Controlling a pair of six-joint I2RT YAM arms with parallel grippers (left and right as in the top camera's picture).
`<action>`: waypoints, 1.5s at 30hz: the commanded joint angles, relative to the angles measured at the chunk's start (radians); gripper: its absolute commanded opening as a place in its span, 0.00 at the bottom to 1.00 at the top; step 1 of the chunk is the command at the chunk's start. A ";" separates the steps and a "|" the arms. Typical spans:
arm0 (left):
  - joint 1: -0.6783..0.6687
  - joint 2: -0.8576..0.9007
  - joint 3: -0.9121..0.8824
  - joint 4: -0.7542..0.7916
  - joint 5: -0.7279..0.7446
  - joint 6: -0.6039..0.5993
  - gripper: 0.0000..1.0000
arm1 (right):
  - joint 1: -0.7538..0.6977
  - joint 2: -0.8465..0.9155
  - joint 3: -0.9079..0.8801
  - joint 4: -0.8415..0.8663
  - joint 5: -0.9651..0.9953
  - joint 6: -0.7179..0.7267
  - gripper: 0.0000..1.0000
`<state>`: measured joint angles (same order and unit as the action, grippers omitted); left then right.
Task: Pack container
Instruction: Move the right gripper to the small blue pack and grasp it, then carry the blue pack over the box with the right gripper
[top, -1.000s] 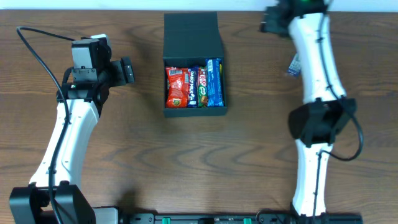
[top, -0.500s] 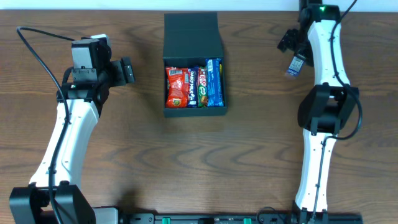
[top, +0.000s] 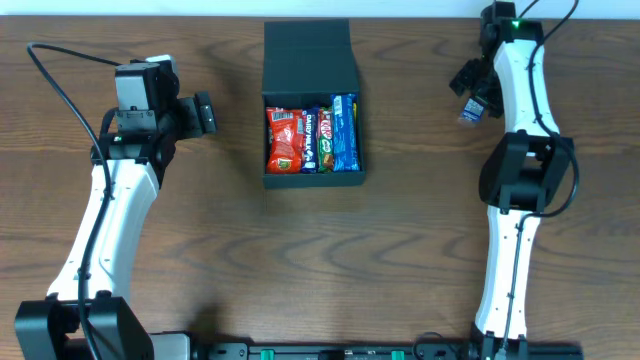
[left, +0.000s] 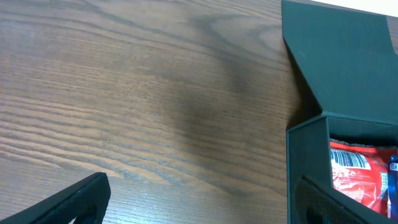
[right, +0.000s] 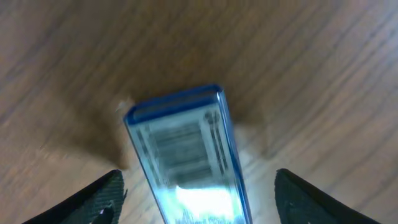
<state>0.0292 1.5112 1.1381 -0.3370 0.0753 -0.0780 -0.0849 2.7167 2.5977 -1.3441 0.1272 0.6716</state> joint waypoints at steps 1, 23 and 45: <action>0.004 0.005 -0.006 -0.003 0.003 0.011 0.95 | -0.013 0.018 -0.002 0.020 -0.019 -0.042 0.73; 0.004 0.005 -0.006 -0.003 0.003 0.010 0.95 | -0.015 0.018 -0.002 0.034 -0.087 -0.176 0.42; 0.004 0.005 -0.006 -0.002 -0.006 0.011 0.95 | 0.034 -0.194 0.002 0.035 -0.132 -0.205 0.02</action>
<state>0.0292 1.5112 1.1381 -0.3370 0.0753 -0.0780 -0.0822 2.6648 2.5938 -1.3178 0.0174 0.4984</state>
